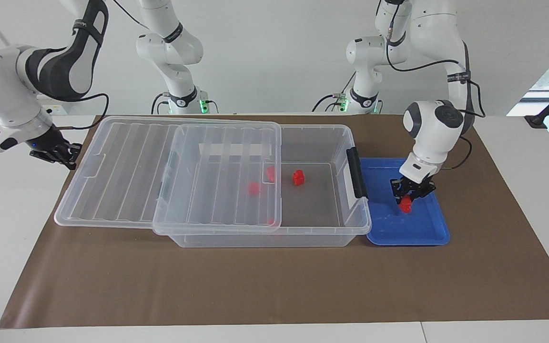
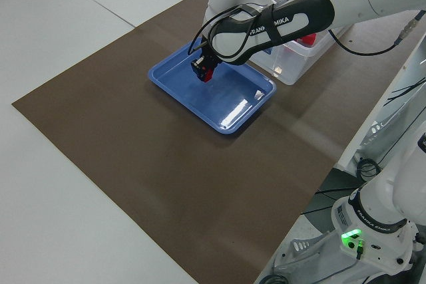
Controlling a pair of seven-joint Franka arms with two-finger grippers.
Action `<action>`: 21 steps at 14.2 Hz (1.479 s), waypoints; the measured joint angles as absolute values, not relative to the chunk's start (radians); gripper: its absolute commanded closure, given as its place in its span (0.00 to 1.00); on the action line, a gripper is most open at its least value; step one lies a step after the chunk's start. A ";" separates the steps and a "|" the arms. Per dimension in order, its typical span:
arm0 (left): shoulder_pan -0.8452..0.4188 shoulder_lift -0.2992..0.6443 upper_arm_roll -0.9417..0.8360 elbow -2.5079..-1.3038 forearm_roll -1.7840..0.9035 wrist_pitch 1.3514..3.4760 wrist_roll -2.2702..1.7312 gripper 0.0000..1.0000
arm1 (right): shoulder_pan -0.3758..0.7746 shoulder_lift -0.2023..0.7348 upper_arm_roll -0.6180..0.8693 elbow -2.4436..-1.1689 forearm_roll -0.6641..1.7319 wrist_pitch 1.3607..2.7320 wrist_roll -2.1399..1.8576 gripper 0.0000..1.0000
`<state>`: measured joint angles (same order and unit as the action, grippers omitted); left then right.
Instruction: Place red block in blue tray from box
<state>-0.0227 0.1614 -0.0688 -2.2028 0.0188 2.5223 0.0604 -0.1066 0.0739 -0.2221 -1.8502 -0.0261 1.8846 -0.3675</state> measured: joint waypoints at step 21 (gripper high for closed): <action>-0.048 0.061 -0.086 -1.781 0.019 1.860 0.031 0.00 | -0.098 0.074 -0.007 -1.855 -0.027 1.886 -0.025 1.00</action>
